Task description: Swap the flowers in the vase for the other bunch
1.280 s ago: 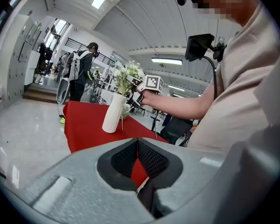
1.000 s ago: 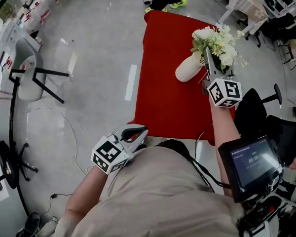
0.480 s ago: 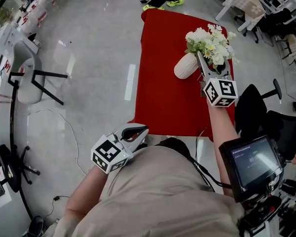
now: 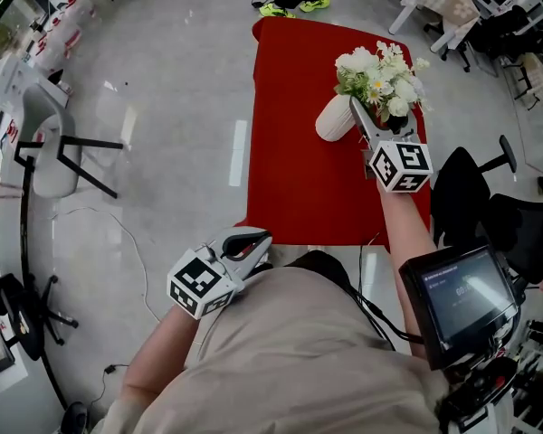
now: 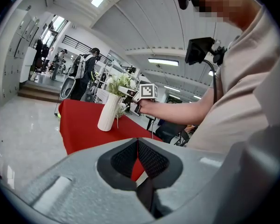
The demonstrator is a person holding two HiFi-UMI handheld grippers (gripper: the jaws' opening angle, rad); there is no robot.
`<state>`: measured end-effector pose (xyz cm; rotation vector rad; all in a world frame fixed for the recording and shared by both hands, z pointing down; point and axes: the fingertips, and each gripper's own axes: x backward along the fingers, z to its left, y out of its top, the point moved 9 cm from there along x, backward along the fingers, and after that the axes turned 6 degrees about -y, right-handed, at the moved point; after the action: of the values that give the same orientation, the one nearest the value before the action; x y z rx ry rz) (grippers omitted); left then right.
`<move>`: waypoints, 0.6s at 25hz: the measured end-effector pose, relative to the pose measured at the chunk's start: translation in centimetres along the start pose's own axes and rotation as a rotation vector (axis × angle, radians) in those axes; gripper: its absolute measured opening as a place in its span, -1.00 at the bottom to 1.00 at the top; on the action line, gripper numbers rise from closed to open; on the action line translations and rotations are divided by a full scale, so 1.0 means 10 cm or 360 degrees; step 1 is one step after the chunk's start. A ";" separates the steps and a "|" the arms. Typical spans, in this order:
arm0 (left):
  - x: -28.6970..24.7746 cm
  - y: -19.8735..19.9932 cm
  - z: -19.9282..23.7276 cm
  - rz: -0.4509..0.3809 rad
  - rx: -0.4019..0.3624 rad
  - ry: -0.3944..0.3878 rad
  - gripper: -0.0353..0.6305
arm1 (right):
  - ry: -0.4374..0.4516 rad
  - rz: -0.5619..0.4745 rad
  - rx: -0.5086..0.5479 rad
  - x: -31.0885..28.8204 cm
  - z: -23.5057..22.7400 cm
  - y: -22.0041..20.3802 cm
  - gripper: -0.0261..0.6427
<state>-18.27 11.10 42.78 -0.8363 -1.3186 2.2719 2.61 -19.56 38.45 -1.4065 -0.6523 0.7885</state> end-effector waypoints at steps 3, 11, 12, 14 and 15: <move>0.00 -0.01 -0.02 0.0004 -0.0005 -0.0010 -0.87 | 0.0007 0.0006 -0.0002 0.03 0.01 -0.02 0.14; 0.00 0.01 -0.06 0.0019 -0.0022 -0.0043 -0.87 | -0.0013 0.0054 -0.0008 0.14 0.00 -0.07 0.16; -0.01 0.01 -0.06 0.0023 -0.0024 -0.0049 -0.87 | -0.0020 0.0060 -0.0010 0.16 -0.01 -0.08 0.16; -0.02 0.00 -0.06 0.0027 -0.0027 -0.0061 -0.87 | -0.0032 0.0070 -0.0012 0.20 -0.03 -0.10 0.16; -0.03 0.00 -0.06 0.0029 -0.0028 -0.0066 -0.87 | -0.0035 0.0077 -0.0012 0.22 -0.03 -0.12 0.16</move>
<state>-17.63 11.31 42.63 -0.8146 -1.3565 2.3065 4.27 -18.01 39.49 -1.4267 -0.6406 0.8414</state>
